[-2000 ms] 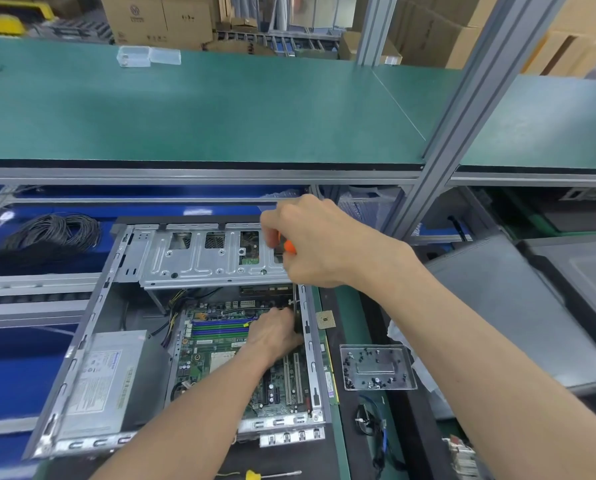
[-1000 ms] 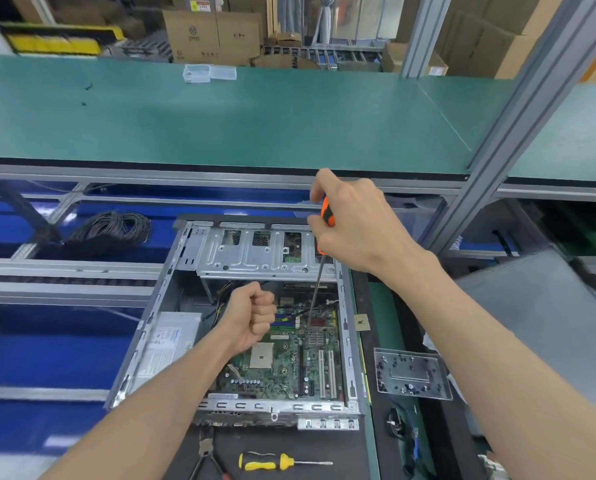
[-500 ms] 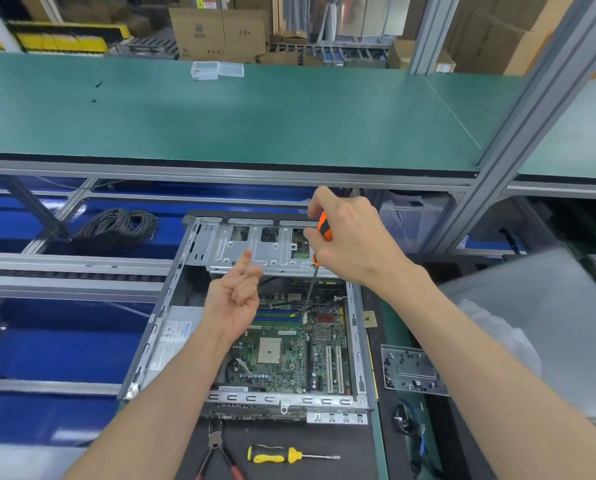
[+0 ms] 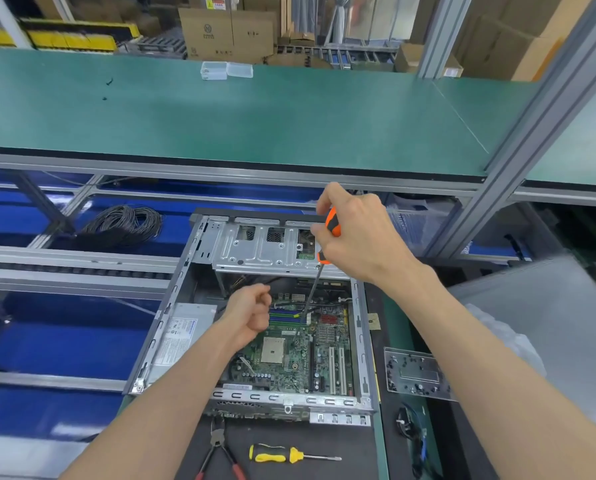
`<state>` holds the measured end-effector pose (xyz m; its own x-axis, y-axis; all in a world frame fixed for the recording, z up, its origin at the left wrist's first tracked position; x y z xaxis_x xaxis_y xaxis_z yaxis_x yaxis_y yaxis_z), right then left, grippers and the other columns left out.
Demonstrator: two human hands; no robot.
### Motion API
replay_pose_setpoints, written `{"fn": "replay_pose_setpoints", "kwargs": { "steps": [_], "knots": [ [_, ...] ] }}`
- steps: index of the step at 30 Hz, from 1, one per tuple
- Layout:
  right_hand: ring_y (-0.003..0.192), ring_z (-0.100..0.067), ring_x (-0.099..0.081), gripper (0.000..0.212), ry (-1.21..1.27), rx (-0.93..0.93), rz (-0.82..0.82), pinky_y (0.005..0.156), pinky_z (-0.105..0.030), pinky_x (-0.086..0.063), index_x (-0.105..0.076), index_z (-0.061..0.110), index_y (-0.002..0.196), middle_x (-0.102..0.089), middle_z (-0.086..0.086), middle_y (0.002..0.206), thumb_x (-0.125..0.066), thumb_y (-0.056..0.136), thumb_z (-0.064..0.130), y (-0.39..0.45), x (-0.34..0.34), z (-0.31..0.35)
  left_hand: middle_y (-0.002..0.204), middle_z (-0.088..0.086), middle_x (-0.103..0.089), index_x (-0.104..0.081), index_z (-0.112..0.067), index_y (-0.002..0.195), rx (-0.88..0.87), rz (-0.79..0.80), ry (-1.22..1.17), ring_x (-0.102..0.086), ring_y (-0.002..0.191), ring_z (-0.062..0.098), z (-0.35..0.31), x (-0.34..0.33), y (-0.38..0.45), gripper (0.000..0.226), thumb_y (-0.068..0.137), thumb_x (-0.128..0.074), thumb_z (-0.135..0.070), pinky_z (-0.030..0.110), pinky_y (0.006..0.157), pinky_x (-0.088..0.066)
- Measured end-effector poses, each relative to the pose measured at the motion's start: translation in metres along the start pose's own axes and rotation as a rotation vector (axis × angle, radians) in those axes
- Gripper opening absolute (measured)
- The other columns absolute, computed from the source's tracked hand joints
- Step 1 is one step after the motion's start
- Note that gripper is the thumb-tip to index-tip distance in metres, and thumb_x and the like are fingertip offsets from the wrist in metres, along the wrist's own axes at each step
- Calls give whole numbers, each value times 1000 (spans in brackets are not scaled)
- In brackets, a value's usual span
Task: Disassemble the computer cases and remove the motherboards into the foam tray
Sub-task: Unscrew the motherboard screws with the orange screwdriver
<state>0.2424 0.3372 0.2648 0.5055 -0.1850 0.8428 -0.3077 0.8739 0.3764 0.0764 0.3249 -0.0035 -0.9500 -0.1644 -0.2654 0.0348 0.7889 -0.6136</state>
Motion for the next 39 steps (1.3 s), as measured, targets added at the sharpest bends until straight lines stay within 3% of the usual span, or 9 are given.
{"fn": "replay_pose_setpoints", "kwargs": {
  "steps": [5, 7, 9, 12, 15, 21, 27, 32, 39],
  "knots": [
    [63, -18, -48, 17, -4, 29, -58, 62, -33, -39, -47, 21, 92, -50, 12, 56, -63, 86, 24, 6, 22, 7, 59, -3, -59, -59, 1, 103, 60, -93, 712, -27, 35, 13, 23, 4, 17, 23, 99, -50, -20, 20, 38, -26],
    [65, -22, -49, 17, -15, 33, -81, 64, -36, -43, -48, 22, 92, -52, 11, 59, -63, 86, 25, 8, 29, 9, 85, 7, -72, -50, 4, 124, 149, -22, 819, -30, 35, 12, 37, -2, 21, 35, 101, -44, -21, 21, 37, -30],
    [67, -22, -51, 17, -9, 34, -101, 67, -37, -46, -49, 22, 93, -54, 11, 60, -64, 86, 25, 9, 35, 11, 81, 10, -73, -42, 5, 132, 234, 31, 835, -26, 36, 11, 50, -8, 22, 40, 101, -38, -20, 23, 36, -28],
    [64, -20, -54, 17, 7, 44, -129, 69, -38, -49, -49, 22, 92, -57, 11, 59, -65, 86, 25, 12, 43, 15, 49, 0, -55, -50, -3, 109, 379, 121, 623, -21, 39, 9, 67, -18, 21, 21, 102, -36, -16, 21, 33, -22],
    [67, -23, -55, 17, 16, 37, -142, 71, -39, -50, -49, 21, 91, -59, 9, 62, -64, 86, 26, 13, 48, 15, 50, -6, -33, -43, -13, 83, 418, 144, 508, -21, 38, 8, 71, -24, 22, 21, 102, -37, -8, 18, 32, -17],
    [70, -26, -55, 16, 7, 27, -141, 73, -41, -50, -50, 20, 93, -62, 4, 65, -64, 86, 26, 11, 48, 12, 49, -5, -35, -49, -1, 127, 357, 59, 531, -22, 42, 7, 68, -12, 25, 26, 104, -37, -5, 18, 37, -20],
    [65, -27, -52, 16, -43, 26, -127, 63, -41, -51, -50, 18, 93, -55, 7, 60, -63, 85, 24, 13, 46, 8, 45, -7, -38, -51, -3, 127, 239, -43, 318, -22, 40, 6, 52, -4, 34, 26, 105, -37, -7, 17, 32, -20],
    [65, -23, -50, 17, -45, 25, -77, 61, -38, -45, -47, 21, 91, -53, 9, 61, -63, 86, 25, 9, 28, 6, 44, -7, -32, -46, -12, 77, 171, -93, 385, -19, 36, 8, 40, 5, 36, 27, 104, -44, -17, 19, 31, -15],
    [68, -23, -53, 16, -18, 21, 88, 66, -44, -53, -47, 21, 91, -63, 2, 64, -61, 85, 24, -6, -17, 8, 61, 1, -47, -56, -11, 76, 154, 82, 1069, -32, 40, 13, 33, -4, 18, 19, 90, -61, -24, 21, 39, -27]
  ]
}}
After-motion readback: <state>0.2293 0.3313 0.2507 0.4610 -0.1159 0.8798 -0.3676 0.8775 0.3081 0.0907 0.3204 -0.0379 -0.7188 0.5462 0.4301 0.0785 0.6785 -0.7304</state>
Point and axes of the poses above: each hand's wrist, its own y-axis towards the middle knuckle, its own x-axis out of the back of the hand, z = x × y, the point moved 9 cm from there along y, towards the middle knuckle
